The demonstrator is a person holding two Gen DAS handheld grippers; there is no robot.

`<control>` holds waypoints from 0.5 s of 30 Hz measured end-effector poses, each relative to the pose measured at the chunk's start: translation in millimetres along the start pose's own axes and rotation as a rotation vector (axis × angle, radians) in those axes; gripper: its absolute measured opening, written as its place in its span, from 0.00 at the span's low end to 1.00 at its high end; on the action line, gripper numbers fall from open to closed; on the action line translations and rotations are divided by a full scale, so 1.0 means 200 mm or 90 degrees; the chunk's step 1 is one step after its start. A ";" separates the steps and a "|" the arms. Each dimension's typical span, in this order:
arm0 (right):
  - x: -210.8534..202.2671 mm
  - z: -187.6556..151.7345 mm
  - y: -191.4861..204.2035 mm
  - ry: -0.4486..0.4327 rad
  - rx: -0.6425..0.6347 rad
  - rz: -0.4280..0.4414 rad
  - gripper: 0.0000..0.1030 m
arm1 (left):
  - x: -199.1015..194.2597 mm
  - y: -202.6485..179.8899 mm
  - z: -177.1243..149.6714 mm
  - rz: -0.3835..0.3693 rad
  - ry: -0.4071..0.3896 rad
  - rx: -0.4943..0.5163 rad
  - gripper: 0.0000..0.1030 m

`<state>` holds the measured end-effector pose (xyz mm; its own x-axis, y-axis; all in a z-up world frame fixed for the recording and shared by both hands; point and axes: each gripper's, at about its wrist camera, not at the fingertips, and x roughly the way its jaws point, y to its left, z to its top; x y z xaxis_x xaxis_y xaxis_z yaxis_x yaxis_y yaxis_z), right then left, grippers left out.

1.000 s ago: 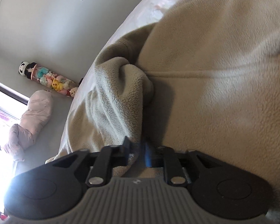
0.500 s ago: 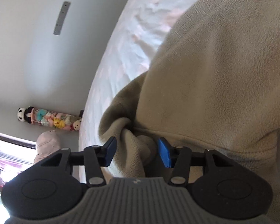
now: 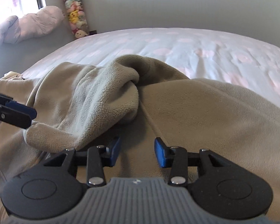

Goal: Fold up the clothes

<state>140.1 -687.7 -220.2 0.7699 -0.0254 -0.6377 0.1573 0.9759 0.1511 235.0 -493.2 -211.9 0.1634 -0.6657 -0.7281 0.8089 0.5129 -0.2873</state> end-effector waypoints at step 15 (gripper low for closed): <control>0.01 0.05 -0.05 -0.019 -0.181 0.068 0.43 | 0.45 -0.45 -0.04 0.247 0.055 0.241 0.37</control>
<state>145.9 -699.3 -215.8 0.7912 0.0782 -0.6066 -0.1020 0.9948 -0.0047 173.5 -594.5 -256.1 0.4556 -0.4117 -0.7893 0.8482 0.4699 0.2445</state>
